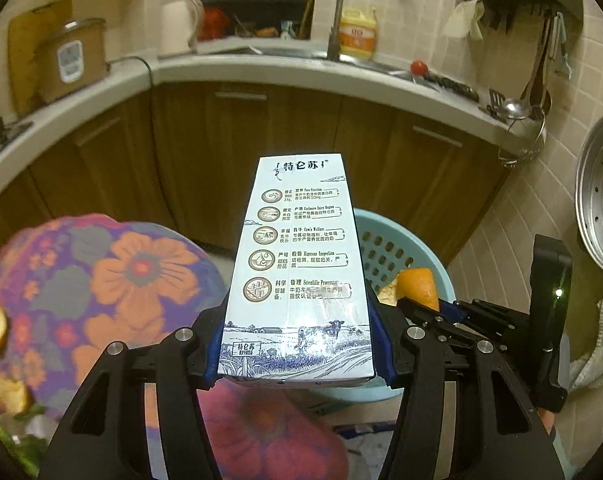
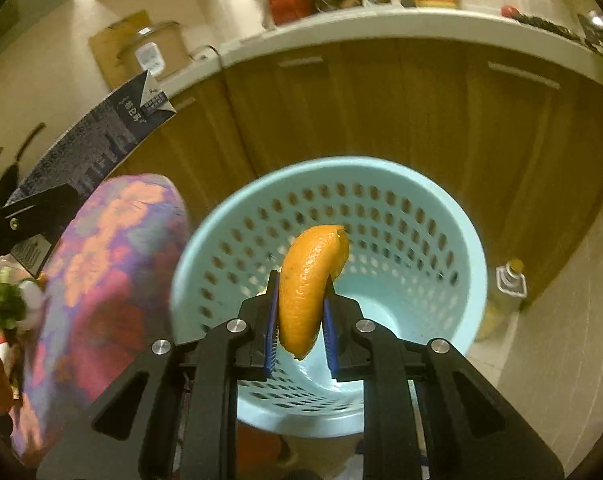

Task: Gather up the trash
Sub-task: 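Carry the carton and peel over the blue basket and open both tools, then move both open tools back over the table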

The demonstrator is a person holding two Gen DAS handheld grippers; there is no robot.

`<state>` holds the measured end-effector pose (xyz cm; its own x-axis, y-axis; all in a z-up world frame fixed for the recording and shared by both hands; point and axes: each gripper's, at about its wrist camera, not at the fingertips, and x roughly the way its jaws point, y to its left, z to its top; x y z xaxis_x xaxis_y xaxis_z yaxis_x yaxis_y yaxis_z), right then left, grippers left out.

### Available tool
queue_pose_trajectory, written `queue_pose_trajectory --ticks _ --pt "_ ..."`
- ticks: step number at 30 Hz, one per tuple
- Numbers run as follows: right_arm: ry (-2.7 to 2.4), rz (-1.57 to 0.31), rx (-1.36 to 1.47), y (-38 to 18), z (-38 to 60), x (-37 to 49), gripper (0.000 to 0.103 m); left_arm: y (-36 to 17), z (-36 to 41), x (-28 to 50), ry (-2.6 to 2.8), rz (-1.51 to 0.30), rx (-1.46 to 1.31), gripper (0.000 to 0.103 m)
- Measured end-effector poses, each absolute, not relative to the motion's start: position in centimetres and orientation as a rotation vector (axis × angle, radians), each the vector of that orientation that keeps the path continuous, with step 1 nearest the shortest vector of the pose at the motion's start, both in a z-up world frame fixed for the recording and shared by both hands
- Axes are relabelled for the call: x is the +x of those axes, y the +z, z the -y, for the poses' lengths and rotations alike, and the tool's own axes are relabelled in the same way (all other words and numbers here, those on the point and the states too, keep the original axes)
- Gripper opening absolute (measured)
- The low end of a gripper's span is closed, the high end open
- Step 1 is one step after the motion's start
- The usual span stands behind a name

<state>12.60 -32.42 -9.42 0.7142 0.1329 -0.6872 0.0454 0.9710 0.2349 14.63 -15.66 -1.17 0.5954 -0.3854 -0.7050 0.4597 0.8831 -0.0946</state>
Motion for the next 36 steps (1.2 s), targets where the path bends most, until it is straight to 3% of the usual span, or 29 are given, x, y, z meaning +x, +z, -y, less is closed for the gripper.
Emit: queue_pose_trajectory --ticks 15,22,24,36 --pt "0.026 -0.835 0.278 -10.9 33.7 12.7 0.025 -4.3 18.4 16.5 -0.531 -0.885 0.098 0.056" --pt "0.059 -0.769 0.246 -7.9 32.3 11.0 0.034 -1.1 16.5 14.2 -0.515 -0.81 0.078 0.06" --pt "0.082 -0.737 0.237 -6.6 31.4 10.7 0.042 0.0 15.4 13.2 -0.498 -0.779 0.072 0.061" --pt "0.341 -0.601 0.118 -0.2 20.0 8.0 0.044 7.2 4.9 4.6 -0.327 -0.561 -0.017 0.069"
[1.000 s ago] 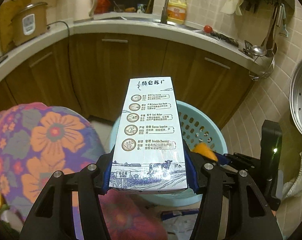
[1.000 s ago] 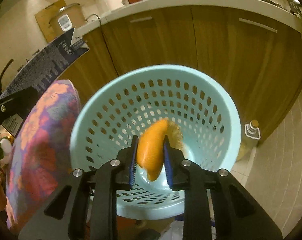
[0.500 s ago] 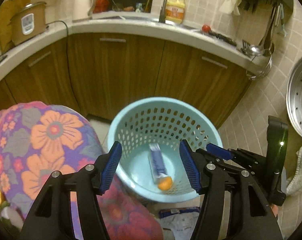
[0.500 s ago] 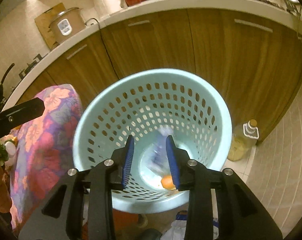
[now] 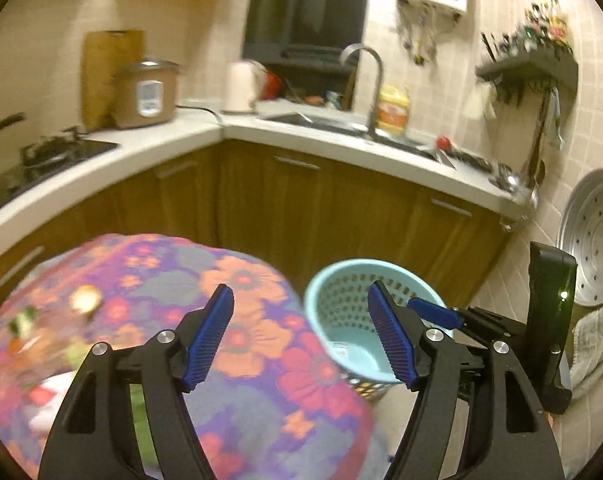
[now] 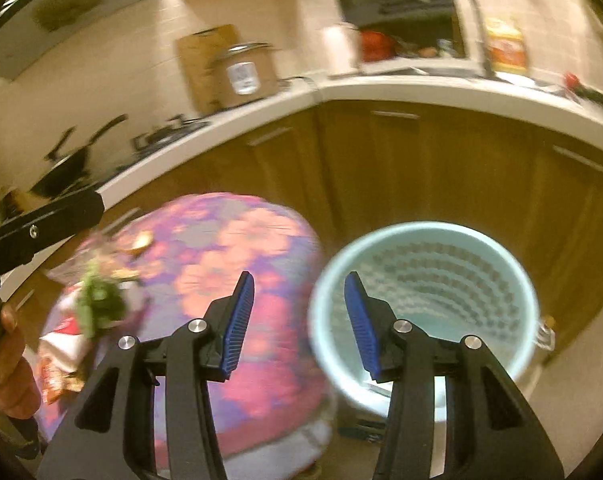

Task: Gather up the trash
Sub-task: 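Move both open tools back over the table, then grasp the red-and-white paper cup with the left tool while the right tool grasps the bok choy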

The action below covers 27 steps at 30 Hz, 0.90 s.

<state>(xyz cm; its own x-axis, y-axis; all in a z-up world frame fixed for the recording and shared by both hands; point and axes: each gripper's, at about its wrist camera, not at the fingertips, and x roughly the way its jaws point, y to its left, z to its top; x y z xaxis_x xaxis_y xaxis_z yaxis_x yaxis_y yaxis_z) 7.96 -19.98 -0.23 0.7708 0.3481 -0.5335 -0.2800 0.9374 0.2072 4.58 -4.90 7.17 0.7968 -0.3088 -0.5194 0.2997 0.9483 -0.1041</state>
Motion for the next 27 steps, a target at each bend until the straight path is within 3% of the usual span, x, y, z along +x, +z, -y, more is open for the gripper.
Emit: queue_pose_trajectory --ticks 10,14,27 --pt "0.581 -0.598 -0.063 0.2 7.3 6.2 0.044 4.8 -6.9 -2.6 -0.075 -0.6 -0.089 0.07" --pt "0.648 -0.605 -0.114 -0.1 3.1 6.2 0.051 2.7 -10.7 -4.1 -0.027 -0.645 -0.163 0.07" --pt "0.684 -0.689 -0.186 -3.0 -2.2 9.2 0.053 -1.1 -12.7 -2.3 -0.023 -0.747 -0.241 0.064"
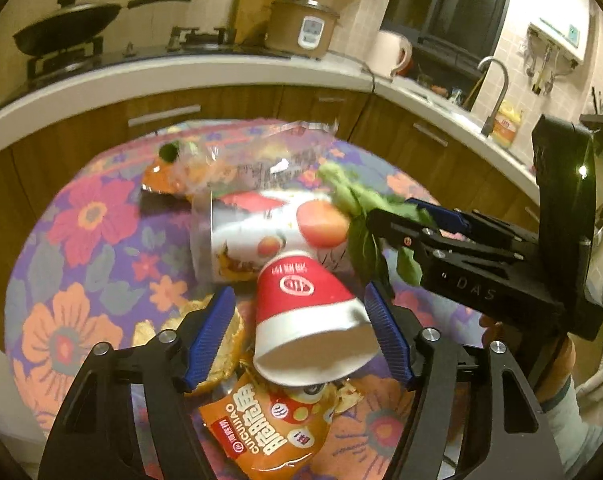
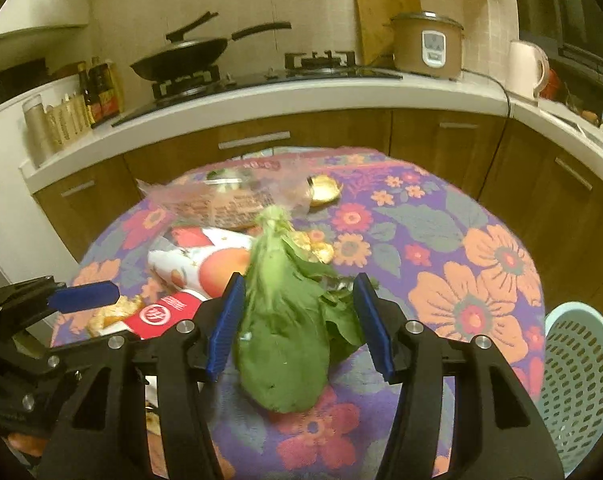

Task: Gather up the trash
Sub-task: 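Grasp the red-and-white paper cup with the left tool while the right tool grasps the bok choy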

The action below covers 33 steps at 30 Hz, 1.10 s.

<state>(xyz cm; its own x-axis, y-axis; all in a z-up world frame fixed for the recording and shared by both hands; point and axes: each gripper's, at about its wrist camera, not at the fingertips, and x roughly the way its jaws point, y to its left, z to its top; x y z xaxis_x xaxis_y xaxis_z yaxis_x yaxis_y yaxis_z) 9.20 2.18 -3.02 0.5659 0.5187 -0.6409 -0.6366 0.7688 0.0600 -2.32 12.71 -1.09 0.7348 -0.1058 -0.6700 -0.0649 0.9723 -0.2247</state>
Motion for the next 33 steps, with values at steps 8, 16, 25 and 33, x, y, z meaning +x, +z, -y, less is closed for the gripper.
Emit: queue_pose_trajectory --ticks 8,16,25,33 --pt "0.714 -0.712 -0.169 -3.6 -2.1 9.2 0.052 -2.1 -11.8 -1.9 -0.029 -0.8 -0.239 0.064" --pt "0.738 -0.733 -0.136 -3.9 -1.4 9.3 0.05 -3.0 -10.8 -1.4 -0.043 -0.842 -0.241 0.059" --pt "0.745 -0.708 -0.08 -3.0 0.5 8.7 0.025 -2.4 -10.9 -2.1 -0.039 -0.787 -0.26 0.04" --pt "0.708 -0.628 -0.018 -0.3 4.1 8.2 0.024 0.2 -10.0 -3.2 -0.089 -0.688 -0.274 0.039"
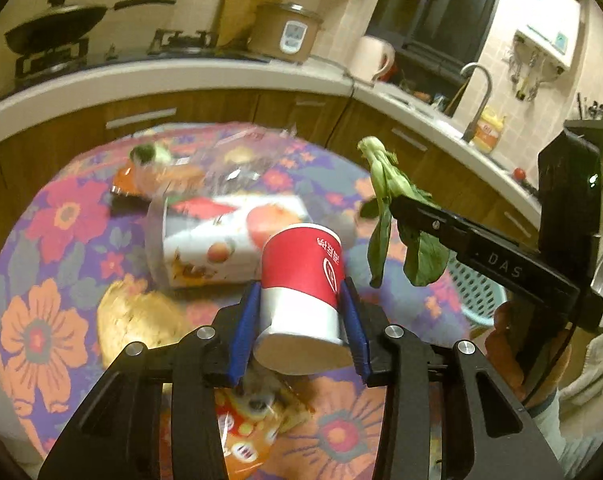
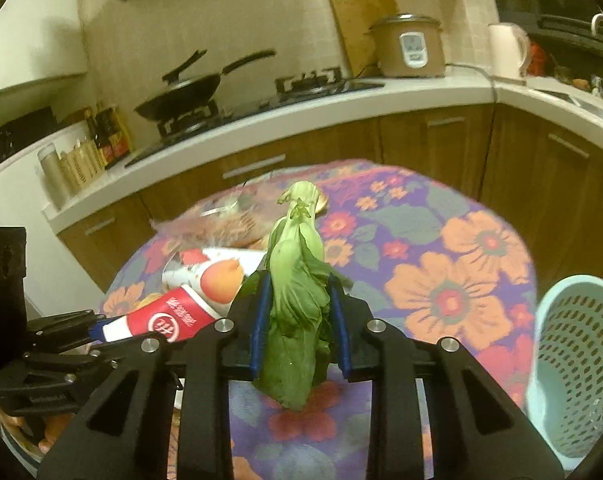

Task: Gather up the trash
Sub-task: 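Grasp the red-and-white paper cup with the left tool while the right tool grasps the bok choy, then carry the cup and bok choy over the blue basket and open both tools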

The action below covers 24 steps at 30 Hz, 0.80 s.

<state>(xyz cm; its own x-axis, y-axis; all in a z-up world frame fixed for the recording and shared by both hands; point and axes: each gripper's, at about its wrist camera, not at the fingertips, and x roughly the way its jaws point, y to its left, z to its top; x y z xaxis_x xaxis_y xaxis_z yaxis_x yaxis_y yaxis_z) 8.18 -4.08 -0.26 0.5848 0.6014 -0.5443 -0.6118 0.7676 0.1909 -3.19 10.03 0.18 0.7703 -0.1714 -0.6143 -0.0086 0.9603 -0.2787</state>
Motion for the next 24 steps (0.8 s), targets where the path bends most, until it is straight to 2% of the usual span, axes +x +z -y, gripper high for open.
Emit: queue_pose_trajectory --ticks 13,24 --pt "0.501 -0.571 0.074 1.6 14.8 9.5 0.024 5.1 -1.9 1.9 -0.23 -0.628 -0.126 0.039" --pt "0.254 -0.612 0.161 -0.4 26.2 11.6 0.024 4.5 8.8 9.8 -0.379 -0.695 -0.018 0.039"
